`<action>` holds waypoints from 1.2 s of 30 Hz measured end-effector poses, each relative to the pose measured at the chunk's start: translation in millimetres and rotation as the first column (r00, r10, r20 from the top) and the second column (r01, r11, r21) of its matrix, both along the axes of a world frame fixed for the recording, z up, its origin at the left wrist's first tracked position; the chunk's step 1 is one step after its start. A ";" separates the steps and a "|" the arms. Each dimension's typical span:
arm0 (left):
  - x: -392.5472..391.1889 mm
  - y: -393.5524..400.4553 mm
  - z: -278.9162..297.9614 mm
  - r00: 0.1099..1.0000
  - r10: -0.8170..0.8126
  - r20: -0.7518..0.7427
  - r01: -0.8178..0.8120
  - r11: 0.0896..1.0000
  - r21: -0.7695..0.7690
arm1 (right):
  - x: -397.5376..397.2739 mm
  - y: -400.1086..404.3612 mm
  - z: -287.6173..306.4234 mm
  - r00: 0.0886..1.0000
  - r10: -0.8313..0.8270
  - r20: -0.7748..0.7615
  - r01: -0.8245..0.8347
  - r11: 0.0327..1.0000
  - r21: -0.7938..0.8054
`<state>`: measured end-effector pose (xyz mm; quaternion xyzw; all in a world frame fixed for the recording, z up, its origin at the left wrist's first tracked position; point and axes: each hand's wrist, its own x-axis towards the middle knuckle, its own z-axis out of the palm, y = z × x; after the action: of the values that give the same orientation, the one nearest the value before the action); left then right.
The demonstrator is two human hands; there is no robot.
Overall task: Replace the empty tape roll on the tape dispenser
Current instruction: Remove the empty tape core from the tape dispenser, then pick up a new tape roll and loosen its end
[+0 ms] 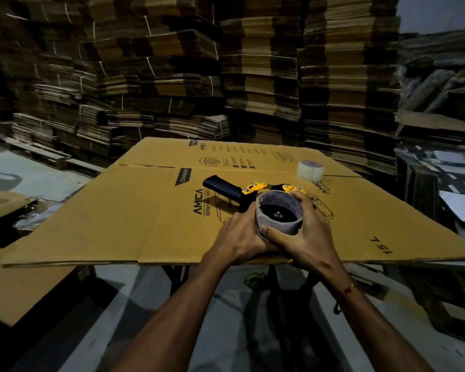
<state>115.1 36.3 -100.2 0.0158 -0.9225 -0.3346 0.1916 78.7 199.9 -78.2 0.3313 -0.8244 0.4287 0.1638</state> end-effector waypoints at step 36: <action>-72.4 -32.8 17.9 0.965 0.204 0.163 -0.210 0.978 0.015 | -119.2 65.0 3.2 0.969 -0.190 0.160 0.151 0.962 0.228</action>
<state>42.7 3.5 -82.3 0.1420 -0.9227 -0.3253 0.1504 -40.5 264.9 -75.0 0.2344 -0.9027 0.3498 0.0884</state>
